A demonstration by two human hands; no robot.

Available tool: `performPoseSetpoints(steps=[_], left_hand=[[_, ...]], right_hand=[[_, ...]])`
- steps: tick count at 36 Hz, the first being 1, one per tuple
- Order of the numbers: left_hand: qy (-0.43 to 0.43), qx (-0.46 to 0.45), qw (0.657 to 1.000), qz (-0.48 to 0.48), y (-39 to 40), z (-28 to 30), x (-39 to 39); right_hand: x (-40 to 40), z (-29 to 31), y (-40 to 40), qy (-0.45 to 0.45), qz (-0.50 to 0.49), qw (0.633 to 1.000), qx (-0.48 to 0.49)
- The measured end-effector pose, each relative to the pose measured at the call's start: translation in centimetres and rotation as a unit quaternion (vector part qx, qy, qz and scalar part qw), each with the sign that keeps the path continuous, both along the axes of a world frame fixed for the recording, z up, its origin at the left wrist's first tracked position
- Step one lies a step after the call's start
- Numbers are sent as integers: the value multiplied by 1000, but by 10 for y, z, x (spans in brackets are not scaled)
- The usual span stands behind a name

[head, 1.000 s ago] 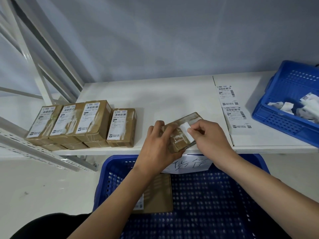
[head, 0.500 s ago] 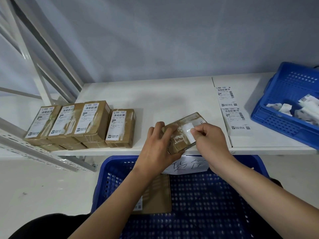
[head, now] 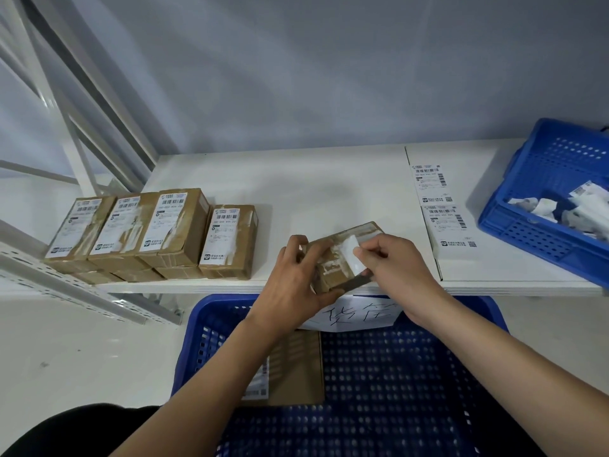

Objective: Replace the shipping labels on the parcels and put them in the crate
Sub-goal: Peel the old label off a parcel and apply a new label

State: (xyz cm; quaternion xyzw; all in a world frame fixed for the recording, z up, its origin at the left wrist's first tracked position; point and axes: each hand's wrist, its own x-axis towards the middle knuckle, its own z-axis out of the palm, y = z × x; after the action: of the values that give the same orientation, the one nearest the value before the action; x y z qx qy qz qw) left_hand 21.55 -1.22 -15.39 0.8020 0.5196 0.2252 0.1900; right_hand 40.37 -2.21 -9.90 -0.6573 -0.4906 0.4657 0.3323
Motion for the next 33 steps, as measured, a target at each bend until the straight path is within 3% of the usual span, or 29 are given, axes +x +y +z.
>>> performPoseSetpoints(steps=[8, 16, 23, 33], left_hand=[[-30, -13, 999, 33, 3, 13, -6], [-31, -14, 999, 35, -3, 25, 3], [-25, -21, 998, 46, -3, 27, 2], [1, -6, 1000, -16, -9, 27, 12]], right_hand=[[11, 7, 0, -73, 131, 989, 7], [4, 0, -2, -166, 76, 977, 112], [8, -1, 2, -91, -1, 992, 82], [7, 3, 3, -77, -26, 994, 74]])
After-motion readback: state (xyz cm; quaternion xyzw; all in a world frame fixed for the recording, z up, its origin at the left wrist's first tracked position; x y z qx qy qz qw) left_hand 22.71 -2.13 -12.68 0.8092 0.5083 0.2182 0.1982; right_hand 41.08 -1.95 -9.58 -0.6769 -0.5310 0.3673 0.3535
